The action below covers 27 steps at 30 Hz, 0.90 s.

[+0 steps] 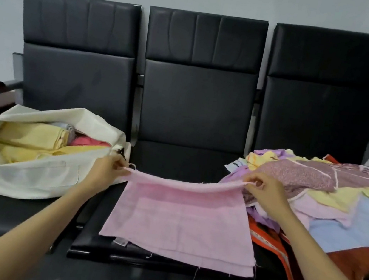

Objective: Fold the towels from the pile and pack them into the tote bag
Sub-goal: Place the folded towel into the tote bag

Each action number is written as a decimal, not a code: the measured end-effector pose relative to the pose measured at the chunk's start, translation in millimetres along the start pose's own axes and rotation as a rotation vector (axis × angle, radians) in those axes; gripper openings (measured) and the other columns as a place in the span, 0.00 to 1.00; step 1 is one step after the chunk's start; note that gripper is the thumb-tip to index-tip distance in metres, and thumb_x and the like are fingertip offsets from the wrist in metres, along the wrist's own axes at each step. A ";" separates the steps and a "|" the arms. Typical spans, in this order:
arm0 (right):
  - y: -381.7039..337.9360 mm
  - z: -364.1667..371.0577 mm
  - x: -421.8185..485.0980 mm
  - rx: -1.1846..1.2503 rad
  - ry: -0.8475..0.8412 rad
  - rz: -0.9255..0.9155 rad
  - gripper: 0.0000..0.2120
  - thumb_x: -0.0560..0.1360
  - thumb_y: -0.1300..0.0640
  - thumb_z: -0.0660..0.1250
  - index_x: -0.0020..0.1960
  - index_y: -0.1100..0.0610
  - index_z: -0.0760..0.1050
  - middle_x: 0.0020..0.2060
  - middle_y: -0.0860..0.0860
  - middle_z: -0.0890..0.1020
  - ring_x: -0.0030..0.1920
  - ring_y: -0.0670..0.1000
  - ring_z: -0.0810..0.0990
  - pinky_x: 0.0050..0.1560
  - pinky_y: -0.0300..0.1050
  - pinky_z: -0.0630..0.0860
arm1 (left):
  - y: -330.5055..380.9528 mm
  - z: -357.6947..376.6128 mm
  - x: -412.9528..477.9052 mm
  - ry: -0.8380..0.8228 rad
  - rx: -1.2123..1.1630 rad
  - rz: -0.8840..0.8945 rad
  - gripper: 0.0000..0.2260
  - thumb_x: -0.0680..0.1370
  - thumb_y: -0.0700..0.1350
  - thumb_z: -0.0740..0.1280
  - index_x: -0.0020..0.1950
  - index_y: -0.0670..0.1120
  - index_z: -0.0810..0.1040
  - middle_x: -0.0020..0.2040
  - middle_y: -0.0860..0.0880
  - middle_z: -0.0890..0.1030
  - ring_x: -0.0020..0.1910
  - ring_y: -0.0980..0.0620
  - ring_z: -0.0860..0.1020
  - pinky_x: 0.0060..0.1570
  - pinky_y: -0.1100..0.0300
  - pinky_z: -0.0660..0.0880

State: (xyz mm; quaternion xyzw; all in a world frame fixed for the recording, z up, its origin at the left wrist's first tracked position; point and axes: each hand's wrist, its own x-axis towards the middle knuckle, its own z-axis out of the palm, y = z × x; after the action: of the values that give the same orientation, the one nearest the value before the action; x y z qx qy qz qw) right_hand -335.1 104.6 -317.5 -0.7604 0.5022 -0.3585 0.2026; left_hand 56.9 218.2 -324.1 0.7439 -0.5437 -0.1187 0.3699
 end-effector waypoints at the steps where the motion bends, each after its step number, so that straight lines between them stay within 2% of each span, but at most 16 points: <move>1: 1.7 -5.5 -10.6 0.019 -0.067 -0.016 0.09 0.72 0.65 0.70 0.42 0.51 0.81 0.41 0.45 0.82 0.42 0.42 0.77 0.40 0.34 0.69 | -4.7 -2.5 -8.9 -0.035 0.007 0.026 0.10 0.70 0.39 0.76 0.35 0.49 0.76 0.34 0.52 0.80 0.37 0.56 0.78 0.35 0.71 0.67; 3: 2.7 -19.7 -27.4 0.037 -0.243 -0.047 0.11 0.71 0.66 0.72 0.40 0.49 0.80 0.37 0.41 0.81 0.37 0.39 0.76 0.36 0.30 0.68 | -11.6 -10.4 -25.6 -0.111 -0.005 0.066 0.10 0.69 0.40 0.76 0.34 0.50 0.78 0.32 0.54 0.80 0.34 0.59 0.77 0.36 0.70 0.68; 4: 2.3 -26.0 -33.9 0.044 -0.330 -0.055 0.12 0.70 0.66 0.72 0.39 0.48 0.80 0.36 0.41 0.82 0.35 0.40 0.76 0.34 0.29 0.68 | -15.3 -14.1 -33.0 -0.150 -0.008 0.073 0.09 0.69 0.41 0.77 0.34 0.50 0.79 0.33 0.55 0.81 0.35 0.57 0.78 0.38 0.68 0.70; 6: 5.2 -34.7 -44.5 0.046 -0.456 -0.071 0.13 0.69 0.65 0.72 0.39 0.46 0.81 0.38 0.44 0.82 0.34 0.42 0.73 0.35 0.32 0.69 | -21.0 -20.4 -47.0 -0.241 -0.018 0.091 0.07 0.69 0.43 0.77 0.38 0.51 0.80 0.37 0.54 0.83 0.40 0.51 0.81 0.44 0.61 0.74; 8: 12.1 -37.1 -52.8 0.012 -0.549 -0.076 0.15 0.69 0.65 0.72 0.40 0.44 0.80 0.38 0.47 0.82 0.34 0.42 0.72 0.39 0.36 0.69 | -24.3 -25.6 -58.4 -0.336 -0.018 0.096 0.07 0.69 0.44 0.77 0.39 0.53 0.81 0.38 0.53 0.83 0.41 0.49 0.81 0.46 0.55 0.74; 11: 18.5 -34.9 -60.6 -0.014 -0.685 -0.078 0.16 0.69 0.66 0.71 0.40 0.44 0.80 0.38 0.51 0.82 0.35 0.44 0.72 0.40 0.37 0.69 | -27.7 -29.3 -67.8 -0.428 -0.025 0.100 0.09 0.65 0.50 0.78 0.39 0.52 0.80 0.34 0.53 0.81 0.34 0.55 0.76 0.39 0.60 0.70; 13: 18.5 -33.3 -62.6 -0.003 -0.739 -0.068 0.16 0.69 0.68 0.71 0.40 0.45 0.80 0.39 0.51 0.82 0.36 0.44 0.72 0.40 0.37 0.69 | -30.8 -28.3 -69.8 -0.497 -0.042 0.092 0.09 0.65 0.51 0.78 0.38 0.52 0.80 0.32 0.53 0.79 0.32 0.59 0.74 0.37 0.61 0.68; 16: 17.6 -26.9 -65.0 -0.026 -0.867 -0.077 0.14 0.68 0.64 0.71 0.40 0.44 0.80 0.37 0.49 0.80 0.35 0.42 0.71 0.40 0.34 0.68 | -36.4 -24.4 -69.8 -0.584 -0.006 0.067 0.09 0.65 0.49 0.79 0.37 0.51 0.80 0.34 0.51 0.81 0.34 0.58 0.76 0.41 0.58 0.70; 20: 14.2 -18.8 -64.1 -0.121 -0.958 -0.074 0.12 0.69 0.61 0.73 0.38 0.43 0.80 0.31 0.47 0.75 0.33 0.41 0.69 0.37 0.37 0.66 | -34.6 -24.7 -69.3 -0.715 -0.003 -0.028 0.09 0.68 0.52 0.78 0.42 0.48 0.83 0.40 0.50 0.84 0.40 0.56 0.79 0.48 0.57 0.73; 22: 10.3 -18.2 -62.3 -0.159 -1.031 -0.056 0.10 0.69 0.60 0.74 0.39 0.44 0.81 0.29 0.44 0.74 0.31 0.41 0.68 0.35 0.35 0.64 | -30.0 -22.5 -66.9 -0.619 -0.015 -0.089 0.11 0.72 0.55 0.73 0.42 0.48 0.83 0.36 0.54 0.82 0.35 0.58 0.77 0.41 0.62 0.73; 24: 7.4 -16.0 -61.4 -0.155 -1.062 -0.009 0.06 0.69 0.56 0.75 0.41 0.46 0.81 0.32 0.45 0.78 0.32 0.40 0.70 0.36 0.33 0.65 | -31.8 -12.4 -59.7 -0.394 0.004 -0.188 0.13 0.75 0.57 0.69 0.43 0.47 0.82 0.34 0.54 0.80 0.33 0.56 0.76 0.37 0.62 0.72; 25: 6.2 -13.5 -60.2 -0.151 -1.008 -0.006 0.03 0.70 0.53 0.75 0.41 0.47 0.82 0.34 0.45 0.81 0.33 0.39 0.71 0.38 0.33 0.66 | -32.6 -5.9 -55.5 -0.305 0.049 -0.240 0.14 0.76 0.57 0.67 0.45 0.46 0.82 0.37 0.53 0.80 0.36 0.53 0.76 0.39 0.61 0.71; 27: 2.7 -4.5 -55.1 -0.165 -0.790 -0.055 0.01 0.72 0.51 0.72 0.42 0.47 0.82 0.38 0.43 0.82 0.35 0.39 0.73 0.42 0.33 0.69 | -34.4 7.3 -48.4 -0.261 0.156 -0.304 0.16 0.77 0.56 0.67 0.43 0.43 0.80 0.38 0.48 0.79 0.39 0.49 0.75 0.41 0.58 0.68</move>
State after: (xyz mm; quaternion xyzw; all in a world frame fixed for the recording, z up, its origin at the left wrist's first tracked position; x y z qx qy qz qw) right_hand -353.3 153.8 -335.2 -0.8665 0.3924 -0.0024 0.3085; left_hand 59.1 263.2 -363.4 0.8221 -0.4762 -0.2261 0.2153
